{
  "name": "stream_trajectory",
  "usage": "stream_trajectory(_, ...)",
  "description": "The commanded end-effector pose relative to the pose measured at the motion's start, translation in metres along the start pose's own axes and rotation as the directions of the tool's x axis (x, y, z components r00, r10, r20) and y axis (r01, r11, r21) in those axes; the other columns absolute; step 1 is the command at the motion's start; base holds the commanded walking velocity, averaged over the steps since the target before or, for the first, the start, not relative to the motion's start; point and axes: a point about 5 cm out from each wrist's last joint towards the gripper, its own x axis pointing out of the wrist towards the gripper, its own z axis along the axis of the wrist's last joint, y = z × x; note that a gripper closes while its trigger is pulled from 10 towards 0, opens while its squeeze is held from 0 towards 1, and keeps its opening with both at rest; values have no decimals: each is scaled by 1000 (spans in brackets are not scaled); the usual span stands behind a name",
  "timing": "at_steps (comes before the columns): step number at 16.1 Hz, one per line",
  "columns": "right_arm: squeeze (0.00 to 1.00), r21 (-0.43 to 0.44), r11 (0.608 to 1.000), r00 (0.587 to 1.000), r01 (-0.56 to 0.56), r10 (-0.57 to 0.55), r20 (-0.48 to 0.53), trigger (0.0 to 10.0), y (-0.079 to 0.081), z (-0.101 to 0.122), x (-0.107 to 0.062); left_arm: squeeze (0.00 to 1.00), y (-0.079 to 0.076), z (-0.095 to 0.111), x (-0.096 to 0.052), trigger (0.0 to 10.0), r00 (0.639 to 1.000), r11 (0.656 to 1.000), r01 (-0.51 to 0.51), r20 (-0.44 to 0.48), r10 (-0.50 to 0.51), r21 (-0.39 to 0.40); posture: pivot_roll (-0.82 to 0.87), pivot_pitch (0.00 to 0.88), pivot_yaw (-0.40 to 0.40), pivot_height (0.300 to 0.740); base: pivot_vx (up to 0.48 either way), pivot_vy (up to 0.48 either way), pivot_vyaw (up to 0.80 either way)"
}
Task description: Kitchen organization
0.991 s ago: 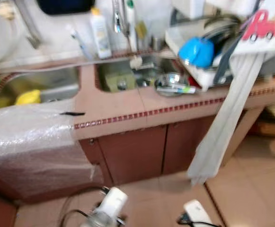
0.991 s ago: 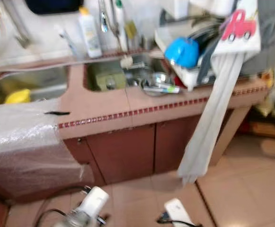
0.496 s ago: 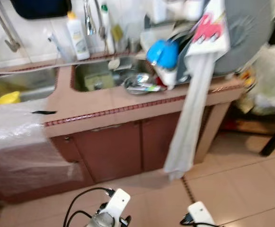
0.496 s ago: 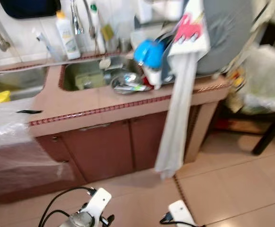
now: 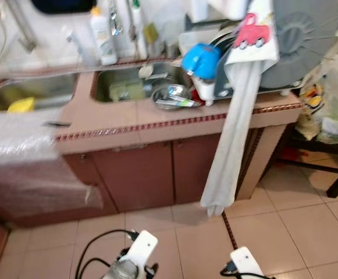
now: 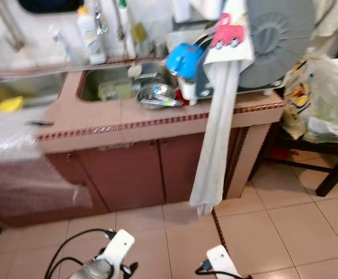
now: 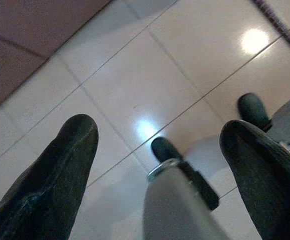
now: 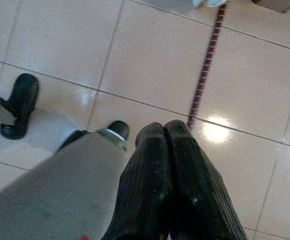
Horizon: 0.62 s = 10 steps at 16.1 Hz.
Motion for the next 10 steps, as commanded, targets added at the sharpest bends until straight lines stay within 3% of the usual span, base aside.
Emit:
stream_trajectory(1, 0, 17, 1000, 1000, -4, 4, 7, 10000, 5, 4, 1, 0, 6, -2, -1, 10000, 1000, 1000, -14, -8, 14, -1, -55, 0, 84, 740, 0, 0, 0)
stream_trajectory(10, 0, 21, 1000, 1000, -3, 3, 2, 10000, 6, 5, 2, 0, 4, -4, -1, 10000, 1000, 1000, -8, -19, 8, 1, -55, 0, 92, 740, 0, 0, -798)
